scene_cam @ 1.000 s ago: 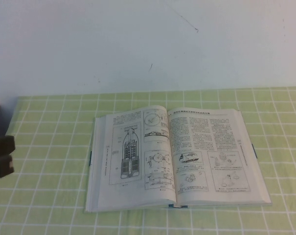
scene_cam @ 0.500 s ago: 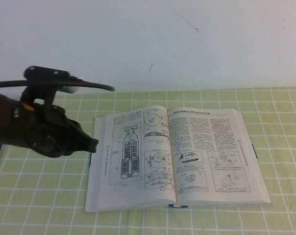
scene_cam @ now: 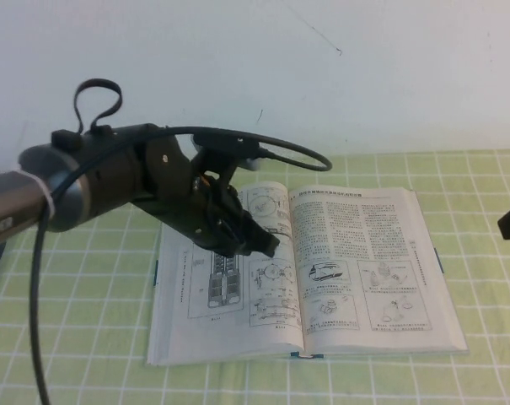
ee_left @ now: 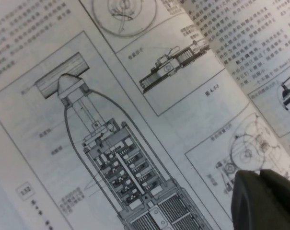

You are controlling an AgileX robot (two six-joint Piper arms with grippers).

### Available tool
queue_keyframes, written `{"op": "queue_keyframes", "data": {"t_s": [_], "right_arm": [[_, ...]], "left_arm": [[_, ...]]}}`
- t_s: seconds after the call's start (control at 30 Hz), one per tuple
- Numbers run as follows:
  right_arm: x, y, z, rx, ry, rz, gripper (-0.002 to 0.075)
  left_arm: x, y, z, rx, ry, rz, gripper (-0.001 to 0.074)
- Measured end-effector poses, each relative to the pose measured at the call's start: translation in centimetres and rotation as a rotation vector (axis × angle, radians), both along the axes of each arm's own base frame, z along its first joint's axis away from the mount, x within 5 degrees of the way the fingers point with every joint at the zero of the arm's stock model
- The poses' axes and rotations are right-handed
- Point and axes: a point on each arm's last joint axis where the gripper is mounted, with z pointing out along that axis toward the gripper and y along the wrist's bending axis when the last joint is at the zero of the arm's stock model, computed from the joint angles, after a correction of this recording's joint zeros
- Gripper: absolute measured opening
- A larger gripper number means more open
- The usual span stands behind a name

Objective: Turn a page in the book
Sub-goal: Open the closed book

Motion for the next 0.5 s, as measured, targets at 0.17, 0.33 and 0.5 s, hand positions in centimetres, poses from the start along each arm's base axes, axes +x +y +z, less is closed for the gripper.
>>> {"op": "queue_keyframes", "data": {"t_s": [0.17,0.33,0.5], "right_arm": [[2.1,1.5,-1.3,-0.002,0.015,0.043,0.0247],[4.0,3.5,-2.9,-0.003,0.030,0.085,0.0247],[5.8,3.8,-4.9,-0.008,0.045,0.059,0.0281]], "left_arm": [[1.1,-1.2,-3.6,0.040,0.070,-0.011,-0.0004],[1.5,-1.4,-6.7,0.082,0.139,-0.015,-0.0004],[1.8,-1.4,-7.4,0.115,0.150,-0.032,-0.0004]]}}
